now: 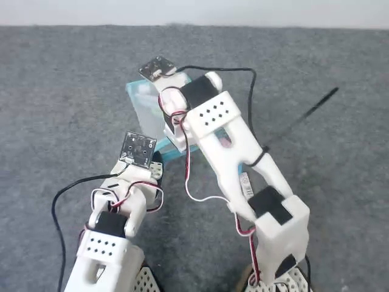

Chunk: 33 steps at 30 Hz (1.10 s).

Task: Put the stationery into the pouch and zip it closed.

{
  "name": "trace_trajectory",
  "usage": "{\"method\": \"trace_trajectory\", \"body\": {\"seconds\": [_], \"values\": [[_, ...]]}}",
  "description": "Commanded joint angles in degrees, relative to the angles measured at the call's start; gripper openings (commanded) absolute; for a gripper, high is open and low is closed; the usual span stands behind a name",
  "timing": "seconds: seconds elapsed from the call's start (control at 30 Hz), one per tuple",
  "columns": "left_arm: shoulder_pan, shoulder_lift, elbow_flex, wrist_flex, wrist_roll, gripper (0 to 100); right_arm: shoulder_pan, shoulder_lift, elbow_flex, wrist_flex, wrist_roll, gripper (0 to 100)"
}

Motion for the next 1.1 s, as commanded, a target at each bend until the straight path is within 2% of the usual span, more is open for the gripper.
{"method": "trace_trajectory", "body": {"seconds": [0.0,0.2,0.3,0.5,0.63,0.83,1.07], "values": [[1.1,-1.8,0.0,-1.4,-1.0,1,1.4,-9.0,-1.9,2.0,1.7,15.5],[-5.8,-1.8,-1.1,-2.3,-0.4,1,8.6,-18.6,7.9,1.6,4.8,12.8],[-9.3,-1.8,-2.0,-2.3,3.6,1,11.5,-23.0,19.2,-1.7,7.4,12.8],[-14.9,-1.8,-2.6,-3.1,6.4,1,17.9,-32.2,51.6,-20.7,8.4,12.8],[-15.2,-1.8,-2.6,-3.1,6.4,1,18.6,-34.4,67.3,-29.8,7.9,13.2],[-15.2,-1.8,-2.5,-3.1,6.2,1,18.4,-34.5,77.4,-37.1,7.9,13.2],[-15.2,-1.8,-2.4,-3.1,6.2,1,18.6,-34.5,82.0,-40.7,7.9,13.1]]}}
